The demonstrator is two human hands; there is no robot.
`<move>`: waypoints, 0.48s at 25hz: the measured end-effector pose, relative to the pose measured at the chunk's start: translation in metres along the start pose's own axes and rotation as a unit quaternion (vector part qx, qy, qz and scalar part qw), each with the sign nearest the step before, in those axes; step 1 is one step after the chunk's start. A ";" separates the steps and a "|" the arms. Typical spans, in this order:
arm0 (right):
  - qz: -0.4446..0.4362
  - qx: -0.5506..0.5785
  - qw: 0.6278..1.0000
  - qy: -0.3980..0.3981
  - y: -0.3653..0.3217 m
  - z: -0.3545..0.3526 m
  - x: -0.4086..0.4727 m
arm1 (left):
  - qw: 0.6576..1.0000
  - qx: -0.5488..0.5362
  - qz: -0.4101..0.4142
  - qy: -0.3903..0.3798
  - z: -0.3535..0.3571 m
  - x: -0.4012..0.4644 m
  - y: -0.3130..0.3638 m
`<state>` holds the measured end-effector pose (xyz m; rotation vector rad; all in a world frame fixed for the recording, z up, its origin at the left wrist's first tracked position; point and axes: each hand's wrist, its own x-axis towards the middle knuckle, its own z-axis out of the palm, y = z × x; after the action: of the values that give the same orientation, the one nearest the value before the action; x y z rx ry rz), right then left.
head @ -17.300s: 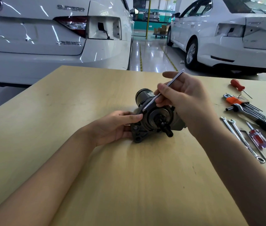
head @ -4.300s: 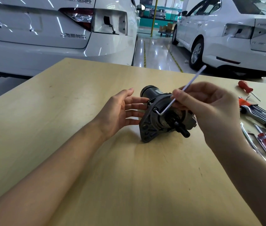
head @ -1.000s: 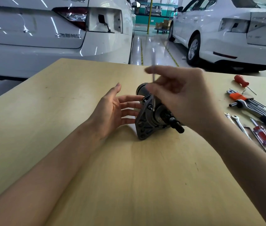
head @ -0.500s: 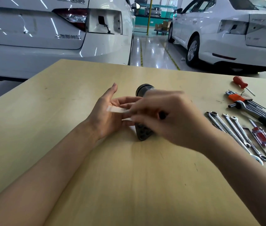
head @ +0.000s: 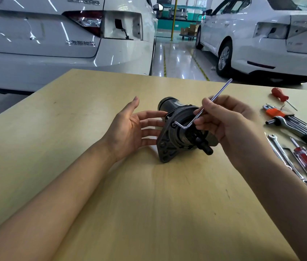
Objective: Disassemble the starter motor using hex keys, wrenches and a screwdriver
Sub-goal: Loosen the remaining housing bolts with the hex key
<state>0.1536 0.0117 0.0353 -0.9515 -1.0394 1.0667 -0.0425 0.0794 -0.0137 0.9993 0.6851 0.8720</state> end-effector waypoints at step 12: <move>-0.006 -0.026 1.000 -0.003 -0.002 0.002 -0.004 | 1.000 0.012 0.000 0.008 0.000 0.000 0.001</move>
<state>0.1514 0.0077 0.0368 -0.9837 -1.0817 1.0381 -0.0428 0.0795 -0.0124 1.0147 0.7101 0.8744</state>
